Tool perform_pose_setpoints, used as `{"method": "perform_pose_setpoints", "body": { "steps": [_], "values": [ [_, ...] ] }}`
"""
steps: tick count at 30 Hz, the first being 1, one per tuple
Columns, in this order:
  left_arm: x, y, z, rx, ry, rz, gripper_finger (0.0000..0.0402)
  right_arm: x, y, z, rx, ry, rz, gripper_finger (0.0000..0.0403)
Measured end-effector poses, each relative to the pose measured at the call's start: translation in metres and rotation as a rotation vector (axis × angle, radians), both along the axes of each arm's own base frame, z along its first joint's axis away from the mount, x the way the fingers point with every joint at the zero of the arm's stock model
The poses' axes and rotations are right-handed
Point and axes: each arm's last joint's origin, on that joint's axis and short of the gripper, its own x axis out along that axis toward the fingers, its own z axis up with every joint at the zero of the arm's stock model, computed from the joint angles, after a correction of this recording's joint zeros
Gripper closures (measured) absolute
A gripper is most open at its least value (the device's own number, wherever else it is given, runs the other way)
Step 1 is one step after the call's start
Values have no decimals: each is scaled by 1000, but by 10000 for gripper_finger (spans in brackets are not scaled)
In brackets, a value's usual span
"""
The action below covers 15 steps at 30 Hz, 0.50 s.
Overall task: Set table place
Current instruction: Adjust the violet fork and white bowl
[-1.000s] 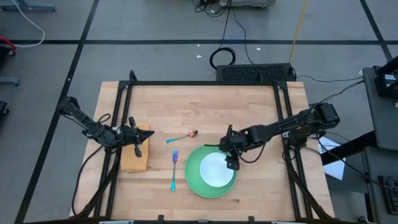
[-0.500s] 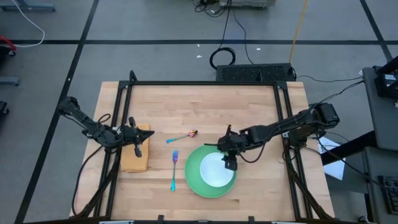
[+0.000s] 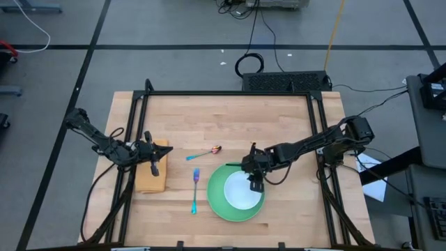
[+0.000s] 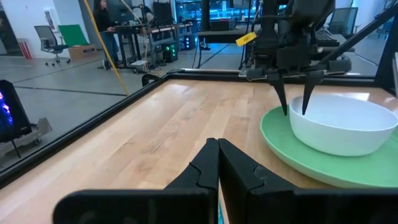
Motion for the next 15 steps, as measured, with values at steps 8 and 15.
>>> {"method": "perform_pose_setpoints", "body": {
  "steps": [8,15],
  "values": [
    [0,0,0,1,2,0,392,0,0,2,1,-8,0,310],
    [0,0,0,2,2,0,392,3,-5,3,11,-31,-18,395]
  ]
}}
